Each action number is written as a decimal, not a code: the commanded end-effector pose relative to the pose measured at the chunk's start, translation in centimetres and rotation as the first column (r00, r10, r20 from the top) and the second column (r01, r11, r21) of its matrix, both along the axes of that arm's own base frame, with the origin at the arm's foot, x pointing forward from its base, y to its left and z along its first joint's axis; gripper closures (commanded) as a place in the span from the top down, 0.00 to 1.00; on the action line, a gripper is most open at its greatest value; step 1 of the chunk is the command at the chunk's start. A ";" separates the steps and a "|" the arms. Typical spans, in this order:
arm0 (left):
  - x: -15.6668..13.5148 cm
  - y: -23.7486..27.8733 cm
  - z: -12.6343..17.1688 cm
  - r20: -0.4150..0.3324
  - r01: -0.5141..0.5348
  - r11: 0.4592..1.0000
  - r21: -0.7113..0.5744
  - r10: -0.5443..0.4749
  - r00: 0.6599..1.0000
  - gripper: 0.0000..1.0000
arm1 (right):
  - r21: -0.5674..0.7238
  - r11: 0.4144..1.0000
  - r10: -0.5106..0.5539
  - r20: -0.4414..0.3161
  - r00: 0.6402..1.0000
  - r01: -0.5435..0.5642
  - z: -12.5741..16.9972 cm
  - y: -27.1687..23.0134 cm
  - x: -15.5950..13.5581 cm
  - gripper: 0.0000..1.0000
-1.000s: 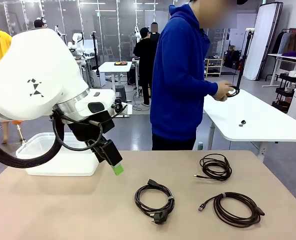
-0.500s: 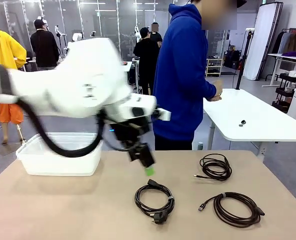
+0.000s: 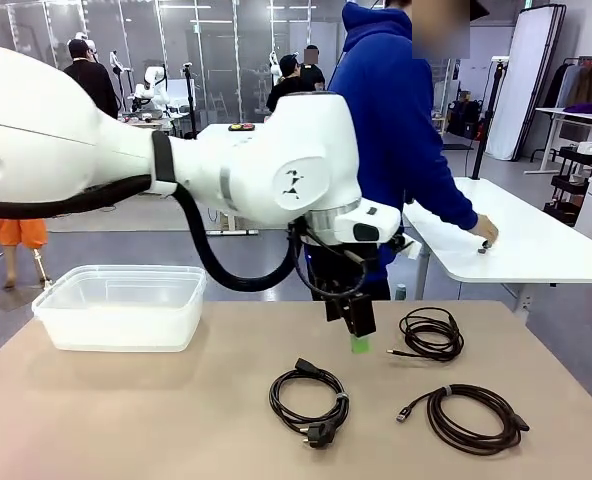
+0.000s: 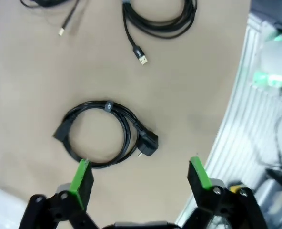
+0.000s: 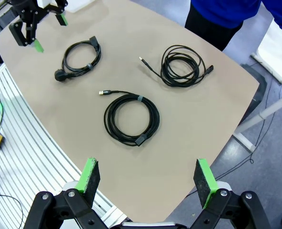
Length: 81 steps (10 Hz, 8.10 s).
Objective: Organize and store the cables.
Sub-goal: Place the Power Cable into the Organizing box.
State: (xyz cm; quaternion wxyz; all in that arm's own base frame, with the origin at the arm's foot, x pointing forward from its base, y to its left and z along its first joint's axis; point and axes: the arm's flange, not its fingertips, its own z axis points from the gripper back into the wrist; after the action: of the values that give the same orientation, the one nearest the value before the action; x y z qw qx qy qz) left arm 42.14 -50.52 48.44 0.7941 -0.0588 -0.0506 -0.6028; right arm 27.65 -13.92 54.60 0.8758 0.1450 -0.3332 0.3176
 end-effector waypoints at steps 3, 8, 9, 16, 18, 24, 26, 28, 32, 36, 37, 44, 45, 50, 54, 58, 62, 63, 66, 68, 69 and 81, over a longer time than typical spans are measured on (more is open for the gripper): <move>0.3 -1.4 0.8 -0.005 0.009 0.999 0.054 -0.009 1.000 1.00 | -0.002 1.000 0.017 0.005 1.000 -0.017 -0.2 -0.1 -0.1 1.00; 1.2 -1.5 -0.5 -0.042 -0.043 0.997 0.057 0.046 0.998 1.00 | -0.002 1.000 0.017 0.005 1.000 -0.017 -0.2 -0.1 -0.1 1.00; 1.2 -1.6 -0.9 -0.049 -0.039 0.998 0.057 0.042 0.998 1.00 | -0.002 1.000 0.017 0.005 1.000 -0.017 -0.2 -0.1 -0.1 1.00; 2.6 -2.7 -8.9 -0.076 -0.146 0.984 0.101 0.154 0.985 1.00 | -0.002 1.000 0.017 0.005 1.000 -0.017 -0.2 -0.1 -0.1 1.00; 2.9 -2.8 -10.0 -0.069 -0.167 0.979 0.119 0.176 0.982 1.00 | -0.002 1.000 0.017 0.005 1.000 -0.017 -0.2 -0.1 -0.1 1.00; 3.4 -3.0 -11.0 -0.034 -0.271 0.947 0.174 0.281 0.959 1.00 | -0.002 1.000 0.017 0.005 1.000 -0.017 -0.2 -0.1 -0.1 1.00; 4.1 -3.1 -11.2 -0.029 -0.593 0.786 0.172 0.606 0.795 1.00 | -0.002 1.000 0.017 0.005 1.000 -0.017 -0.2 -0.1 -0.1 1.00; 4.1 -2.8 -12.0 0.011 -0.719 0.672 0.177 0.729 0.684 1.00 | -0.002 1.000 0.017 0.005 1.000 -0.017 -0.2 -0.1 -0.1 1.00; 3.3 -2.1 -12.6 0.011 -0.898 0.424 0.117 0.904 0.428 1.00 | -0.002 1.000 0.017 0.005 1.000 -0.017 -0.2 -0.1 -0.1 1.00; 4.0 -2.9 -12.4 -0.027 -0.896 0.425 0.131 0.905 0.425 1.00 | -0.002 1.000 0.017 0.005 1.000 -0.017 -0.2 -0.1 -0.1 1.00; 4.0 -2.9 -12.4 -0.027 -0.896 0.425 0.131 0.905 0.425 1.00 | -0.002 1.000 0.017 0.005 1.000 -0.017 -0.2 -0.1 -0.1 1.00; 4.4 -2.8 -16.4 -0.023 -0.928 0.361 0.097 0.933 0.360 1.00 | -0.002 1.000 0.017 0.005 1.000 -0.017 -0.2 -0.1 -0.1 1.00; 4.4 -2.8 -16.9 -0.021 -0.925 0.366 0.097 0.930 0.366 1.00 | -0.002 1.000 0.017 0.005 1.000 -0.017 -0.2 -0.1 -0.1 1.00; 3.9 -2.5 -17.0 0.016 -0.927 0.365 0.086 0.930 0.367 0.46 | -0.002 1.000 0.017 0.005 1.000 -0.017 -0.2 -0.1 -0.1 1.00; 3.8 -2.5 -17.0 0.051 -0.923 0.368 0.110 0.926 0.375 0.26 | -0.002 1.000 0.017 0.005 1.000 -0.017 -0.2 -0.1 -0.1 1.00; 4.0 -3.0 -16.8 0.050 -0.924 0.362 0.123 0.928 0.370 0.00 | -0.002 1.000 0.017 0.005 1.000 -0.017 -0.2 -0.1 -0.1 1.00; 4.4 -3.3 -15.0 0.047 -0.919 0.362 0.154 0.927 0.373 0.03 | -0.002 1.000 0.017 0.005 1.000 -0.017 -0.2 -0.1 -0.1 1.00; 4.4 -3.0 -13.4 0.069 -0.925 0.353 0.142 0.929 0.365 0.03 | -0.002 1.000 0.017 0.005 1.000 -0.017 -0.2 -0.1 -0.1 1.00; 3.6 -1.7 -8.8 0.117 -0.930 0.355 0.096 0.924 0.365 0.03 | -0.002 1.000 0.017 0.005 1.000 -0.017 -0.2 -0.1 -0.1 1.00; 3.3 -1.1 -7.8 0.113 -0.936 0.345 0.065 0.930 0.350 0.03 | -0.002 1.000 0.017 0.005 1.000 -0.017 -0.2 -0.1 -0.1 1.00; 3.2 -1.0 -8.1 0.095 -0.925 0.374 0.074 0.920 0.380 0.03 | -0.002 1.000 0.017 0.005 1.000 -0.017 -0.2 -0.1 -0.1 1.00; 4.4 1.1 -1.0 0.077 -0.875 0.485 0.000 0.872 0.483 0.17 | -0.002 1.000 0.017 0.005 1.000 -0.017 -0.2 -0.1 -0.1 1.00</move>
State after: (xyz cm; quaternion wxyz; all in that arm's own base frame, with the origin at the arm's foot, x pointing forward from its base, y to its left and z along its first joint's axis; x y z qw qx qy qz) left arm 46.91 -51.62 46.01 0.9896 0.0159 -0.0841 -0.1153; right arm 27.64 -13.94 54.60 0.8755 0.1450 -0.3336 0.3180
